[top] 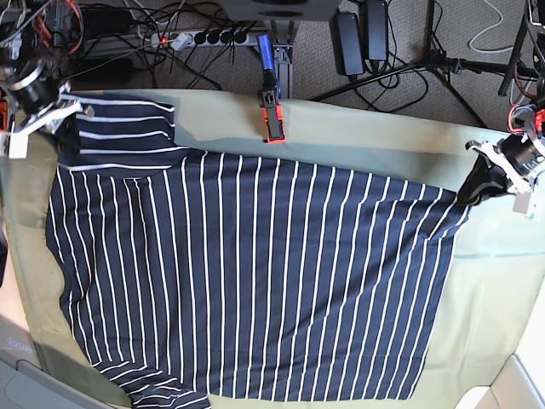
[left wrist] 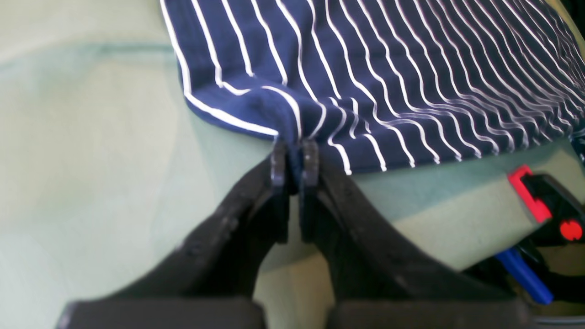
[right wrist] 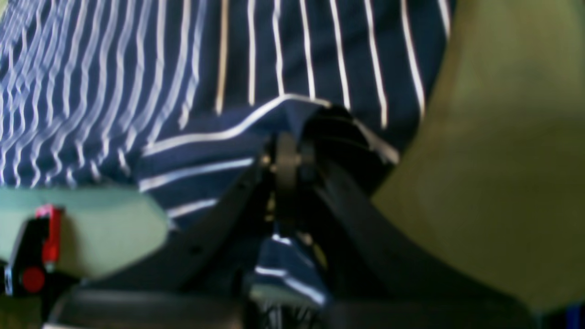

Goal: Fold the T-shirt properly
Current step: 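Lift and drag the shirt away from the robot with both grippers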

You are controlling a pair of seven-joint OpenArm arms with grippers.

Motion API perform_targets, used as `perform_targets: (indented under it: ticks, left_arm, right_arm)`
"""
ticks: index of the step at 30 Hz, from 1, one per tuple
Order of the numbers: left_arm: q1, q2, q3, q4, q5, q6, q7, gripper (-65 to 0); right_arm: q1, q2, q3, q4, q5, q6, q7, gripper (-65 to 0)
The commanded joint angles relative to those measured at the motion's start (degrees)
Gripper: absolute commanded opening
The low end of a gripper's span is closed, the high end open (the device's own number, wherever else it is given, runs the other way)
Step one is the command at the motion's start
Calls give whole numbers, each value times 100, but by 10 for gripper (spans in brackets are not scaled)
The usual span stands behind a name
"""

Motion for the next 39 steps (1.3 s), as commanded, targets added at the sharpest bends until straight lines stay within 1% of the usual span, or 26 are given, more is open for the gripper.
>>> perform_targets:
  ticks: [1,3,6,10,12,16,19,27,30,31,35,39]
  left_arm:
    - [-181,-111,-68,61,-42,-137,-144,-650]
    - [-442,-114,-68,-59,48,-137,-192,-650]
    - [-868,-114,-50,-404,341,-137,-243,-650]
    - [-1414,-114,162,-911,391,-137,-295,-650]
    - [-1720,-114,376,-1161,623,-137,-378,-650]
    - [-2133,-111,835,-1543,986,-137,-654,-650]
    - [-2361,-83,1043,-1716,992,-137,-798,-650]
    - [-3174,-15,1335,-2446,1019,-137,-835,-650]
    - [-3348,-2,1528,-2726,1054,-137,-988,-650]
    - [-3405,13,1587,-2789,1143,-137,-1084,-650]
    - [-3641,79,1790,-2955,1650,-137,-1510,-650]
    - [-3805,173,1908,-3130,1705,-137,-1526,-650]
  right_arm:
    - [90,90,44,90,52,411,111,-650]
    - [289,92,-28,90,-24,422,111,-650]
    - [590,96,-267,61,-334,420,120,-650]
    - [1182,260,-706,-221,-662,420,157,-650]
    - [1569,328,-907,-433,-807,417,164,-650]
    - [2315,494,-1145,-951,-927,417,179,-650]
    - [2806,573,-1165,-1357,-953,422,175,-650]
    - [4131,837,-1276,-2621,-990,422,177,-650]
    - [4575,901,-1602,-3075,-1012,424,177,-650]
    - [4730,916,-1766,-3215,-1027,424,175,-650]
    - [5278,914,-2448,-3665,-1412,422,236,-650]
    - [5578,911,-2983,-3926,-1805,422,466,-650]
